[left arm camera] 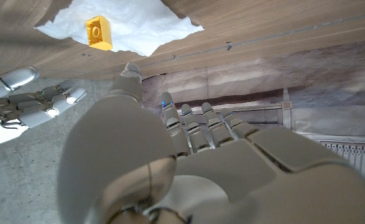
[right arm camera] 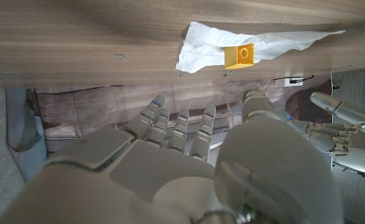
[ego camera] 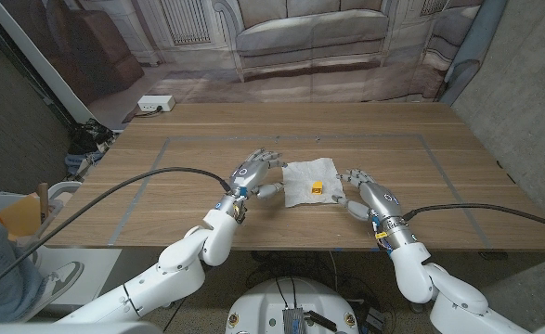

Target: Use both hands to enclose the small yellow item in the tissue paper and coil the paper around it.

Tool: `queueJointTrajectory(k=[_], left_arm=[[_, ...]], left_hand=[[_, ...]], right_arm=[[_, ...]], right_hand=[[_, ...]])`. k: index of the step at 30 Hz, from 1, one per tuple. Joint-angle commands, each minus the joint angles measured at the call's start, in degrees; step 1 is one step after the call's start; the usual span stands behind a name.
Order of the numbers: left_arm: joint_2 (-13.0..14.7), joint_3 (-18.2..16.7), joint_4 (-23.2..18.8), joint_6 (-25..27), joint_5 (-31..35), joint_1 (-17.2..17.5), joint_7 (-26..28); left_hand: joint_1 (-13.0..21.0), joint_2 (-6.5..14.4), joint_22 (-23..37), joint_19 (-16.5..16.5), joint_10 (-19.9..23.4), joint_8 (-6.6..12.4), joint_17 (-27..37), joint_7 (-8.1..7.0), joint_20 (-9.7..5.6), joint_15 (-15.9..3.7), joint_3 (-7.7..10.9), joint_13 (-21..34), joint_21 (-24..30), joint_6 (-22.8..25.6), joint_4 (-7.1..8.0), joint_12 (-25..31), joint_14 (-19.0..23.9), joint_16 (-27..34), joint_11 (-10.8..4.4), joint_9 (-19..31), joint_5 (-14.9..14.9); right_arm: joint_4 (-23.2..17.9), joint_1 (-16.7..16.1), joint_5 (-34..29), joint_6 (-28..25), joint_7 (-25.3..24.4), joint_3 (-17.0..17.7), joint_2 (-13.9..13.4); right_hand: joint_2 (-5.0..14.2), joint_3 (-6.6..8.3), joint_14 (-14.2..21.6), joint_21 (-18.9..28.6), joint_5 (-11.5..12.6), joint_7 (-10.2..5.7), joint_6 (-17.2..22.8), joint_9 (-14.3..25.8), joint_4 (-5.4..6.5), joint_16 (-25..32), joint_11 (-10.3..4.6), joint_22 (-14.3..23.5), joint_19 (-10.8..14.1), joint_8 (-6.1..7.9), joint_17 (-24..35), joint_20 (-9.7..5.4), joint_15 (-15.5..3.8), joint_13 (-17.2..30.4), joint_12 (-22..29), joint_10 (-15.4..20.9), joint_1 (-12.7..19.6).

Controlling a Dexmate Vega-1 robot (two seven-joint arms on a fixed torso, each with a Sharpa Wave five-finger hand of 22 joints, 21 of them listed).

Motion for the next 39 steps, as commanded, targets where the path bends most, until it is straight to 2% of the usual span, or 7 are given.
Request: queueJointTrajectory(k=[1, 10, 13, 16, 31, 39], left_arm=[[0.26, 3.81, -2.75, 4.63, 12.17, -1.18, -6.39], [-0.86, 5.51, -4.96, 8.75, 20.08, -0.74, -13.69], [-1.13, 5.80, -5.58, 9.39, 22.09, -0.75, -16.32], [-1.64, 5.98, -5.56, 9.77, 23.79, -0.61, -17.59], [-4.59, 6.40, -2.20, 9.88, 24.96, -0.14, -18.03], [-6.37, 7.58, 0.50, 10.12, 25.27, -0.58, -16.67]], left_hand=[[0.62, -0.33, 0.10, -0.90, -0.67, 0.02, 0.06, 0.08, -6.29, -5.17, 0.11, -0.02, 0.10, 0.10, -0.50, 0.21, -0.59, 0.10, 0.66, 0.12, 0.43], [0.55, -1.02, 0.03, -3.11, -2.68, -0.19, -0.03, 0.41, -3.70, -4.02, -0.31, -0.13, -0.10, -0.19, -0.64, -0.08, -2.30, -0.11, 0.86, 0.14, 0.74], [0.58, -1.13, 0.03, -3.67, -3.51, -0.51, -0.04, 0.44, -3.37, -3.73, -0.39, -0.16, -0.08, -0.94, -0.68, -0.19, -3.14, -0.24, 0.98, 0.17, 0.88], [0.60, -1.15, 0.03, -3.83, -3.97, -0.51, -0.04, 0.43, -3.25, -3.55, -0.42, -0.17, -0.03, -0.95, -0.69, -0.24, -3.36, -0.20, 1.15, 0.18, 0.94], [0.70, -1.13, 0.05, -4.14, -3.70, -0.17, -0.04, 0.56, -2.34, -3.55, -0.48, -0.21, 0.27, -0.09, -0.70, 0.30, -3.44, 0.13, 1.07, 0.26, 1.19], [0.63, -1.01, 0.08, -4.10, -2.93, 0.11, -0.02, 0.61, -2.05, -3.95, -0.53, -0.24, 0.48, 0.70, -0.61, 0.74, -2.71, 0.52, 0.53, 0.29, 1.29]], right_arm=[[-0.37, 1.76, -0.01, -3.87, 1.60, -2.29, -1.71], [-1.33, 1.99, -0.18, -6.86, 2.43, -3.36, -2.82], [-1.92, 1.76, -0.65, -8.43, 2.57, -3.64, -3.24], [-2.10, 1.41, -0.51, -9.01, 1.97, -3.67, -3.40], [-0.41, 1.80, 0.54, -10.04, -0.31, -5.12, -2.66], [2.35, 2.08, -0.85, -9.20, -5.34, -6.46, -1.08]], right_hand=[[-0.13, 0.73, -0.21, 0.02, 0.38, -0.28, 1.23, 0.11, 0.12, -0.08, -0.29, 0.19, -0.29, 0.40, 0.05, 0.53, -0.01, 0.13, 0.02, -0.04, 1.40], [-0.44, 0.96, -0.36, -0.03, 0.51, -0.47, 1.57, 0.12, 0.22, -0.07, -0.83, 0.22, -0.77, 0.26, 0.04, 0.96, 0.39, 0.12, -0.08, -0.39, 2.57], [-0.69, 1.12, -0.19, 0.01, 0.63, -0.42, 2.59, 0.16, 0.34, 0.03, -1.94, 0.24, -0.97, 0.43, 0.02, 1.36, 0.38, 0.09, 0.00, -0.23, 3.48], [-0.83, 1.13, -0.13, -0.05, 0.66, -0.45, 2.85, 0.17, 0.39, 0.06, -2.14, 0.24, -1.22, 0.44, 0.02, 1.73, 0.41, 0.08, 0.00, -0.23, 3.72], [-1.46, 1.02, 0.70, 0.14, 0.78, -0.46, 3.79, 0.21, 0.72, 0.34, -2.20, 0.28, -1.22, 0.43, 0.02, 1.99, 0.53, 0.05, 0.22, 0.32, 4.30], [-1.75, 1.10, 1.81, 0.41, 1.06, -0.53, 4.89, 0.28, 0.88, 0.63, -2.86, 0.31, -0.83, 0.49, 0.04, 1.62, 0.08, 0.05, 0.60, 1.34, 5.16]])
